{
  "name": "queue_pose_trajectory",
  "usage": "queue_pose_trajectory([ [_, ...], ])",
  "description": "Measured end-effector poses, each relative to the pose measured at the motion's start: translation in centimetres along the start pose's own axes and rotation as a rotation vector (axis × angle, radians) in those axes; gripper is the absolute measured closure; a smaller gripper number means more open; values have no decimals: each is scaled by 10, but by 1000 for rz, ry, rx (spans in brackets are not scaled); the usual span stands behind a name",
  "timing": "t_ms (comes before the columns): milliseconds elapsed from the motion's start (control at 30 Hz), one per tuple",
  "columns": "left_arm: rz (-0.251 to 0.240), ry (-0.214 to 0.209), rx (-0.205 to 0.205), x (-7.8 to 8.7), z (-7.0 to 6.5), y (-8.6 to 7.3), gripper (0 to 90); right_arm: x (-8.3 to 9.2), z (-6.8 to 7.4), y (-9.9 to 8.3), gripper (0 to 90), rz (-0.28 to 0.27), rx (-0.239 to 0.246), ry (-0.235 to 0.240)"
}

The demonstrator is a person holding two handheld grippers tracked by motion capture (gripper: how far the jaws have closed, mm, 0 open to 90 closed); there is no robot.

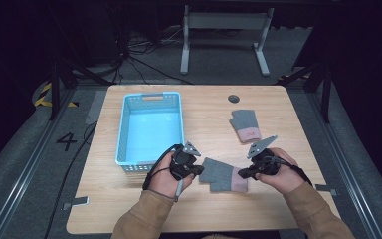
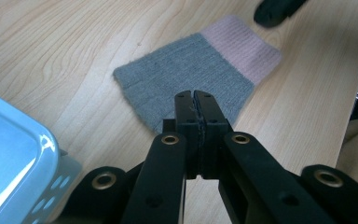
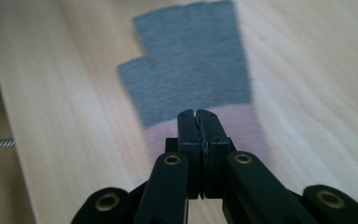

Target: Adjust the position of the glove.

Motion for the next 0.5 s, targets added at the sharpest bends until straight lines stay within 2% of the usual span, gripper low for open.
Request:
queue_pose_trajectory([
  [33, -1, 1, -1, 0, 0, 0, 894, -3, 6, 0, 900, 8, 39, 22],
  [67, 0, -3, -2, 0, 0, 0, 890, -6, 12, -2, 900, 25, 51, 47],
  [133, -1, -4, -1, 1, 0, 0, 887, -12, 20, -4, 900, 50, 84, 68],
  [167, -3, -7, 1, 2, 0, 0, 887, -12, 20, -4, 900, 50, 84, 68],
  [200, -8, -8, 4, 3, 0, 1, 886, -17, 29, -8, 900, 88, 104, 102],
  [233, -8, -8, 4, 4, 0, 1, 883, -20, 30, -8, 900, 89, 122, 105],
  [333, -10, -9, 6, 5, 0, 1, 880, -23, 36, -10, 900, 118, 123, 125],
  [500, -12, -8, 5, 6, 0, 1, 875, -27, 37, -15, 900, 144, 132, 138],
])
Point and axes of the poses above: each handheld gripper's, and its own axes: x roughly backward along the jaws, y roughly out of its top, z roughly to its left, the point moved 10 cm from there along -x, roughly forward along the jaws, and after that the axes turned 5 degrees about -z, right-handed, at the moved point
